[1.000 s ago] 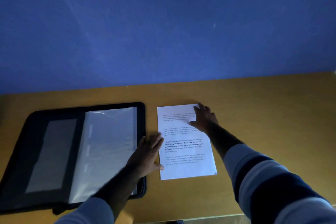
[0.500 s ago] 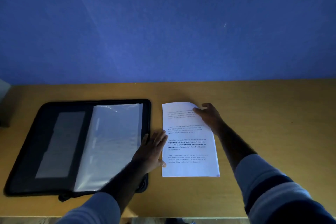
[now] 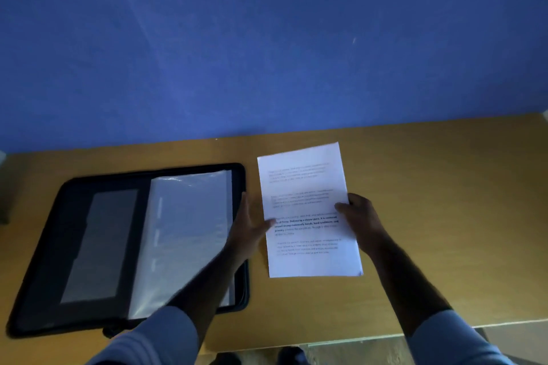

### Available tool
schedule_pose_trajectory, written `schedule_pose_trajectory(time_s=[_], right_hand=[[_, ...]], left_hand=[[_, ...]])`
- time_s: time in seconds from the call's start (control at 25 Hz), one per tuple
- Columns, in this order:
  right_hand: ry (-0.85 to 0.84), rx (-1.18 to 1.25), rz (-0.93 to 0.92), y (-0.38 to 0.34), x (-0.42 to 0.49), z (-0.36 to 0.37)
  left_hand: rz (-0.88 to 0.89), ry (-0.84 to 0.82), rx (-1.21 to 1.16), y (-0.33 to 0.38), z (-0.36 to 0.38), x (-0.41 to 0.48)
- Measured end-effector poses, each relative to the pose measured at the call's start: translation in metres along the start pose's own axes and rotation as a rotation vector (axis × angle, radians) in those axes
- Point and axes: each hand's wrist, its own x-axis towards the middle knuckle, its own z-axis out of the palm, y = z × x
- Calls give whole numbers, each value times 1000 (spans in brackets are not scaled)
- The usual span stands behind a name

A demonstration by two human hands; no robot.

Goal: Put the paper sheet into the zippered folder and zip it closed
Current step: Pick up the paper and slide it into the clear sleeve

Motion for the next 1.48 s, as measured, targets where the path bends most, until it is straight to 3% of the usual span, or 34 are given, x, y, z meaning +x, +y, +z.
schedule_pose_trajectory(time_s=[0.12, 0.24, 0.32, 0.64, 1.04, 1.48], right_hand=[[-85, 199, -42, -13, -10, -9], [-77, 247, -149, -27, -15, -10], [-45, 268, -245, -35, -19, -10], [21, 256, -409, -54, -33, 2], [-19, 364, -423, -41, -37, 6], [-39, 299, -419, -41, -39, 6]], left_hand=[[-7, -106, -395, 30, -14, 7], [44, -250, -537, 60, -19, 5], [26, -239, -594, 77, -20, 5], [139, 5, -407, 107, -19, -4], [205, 0, -379, 101, -21, -20], [247, -16, -404, 96, -21, -26]])
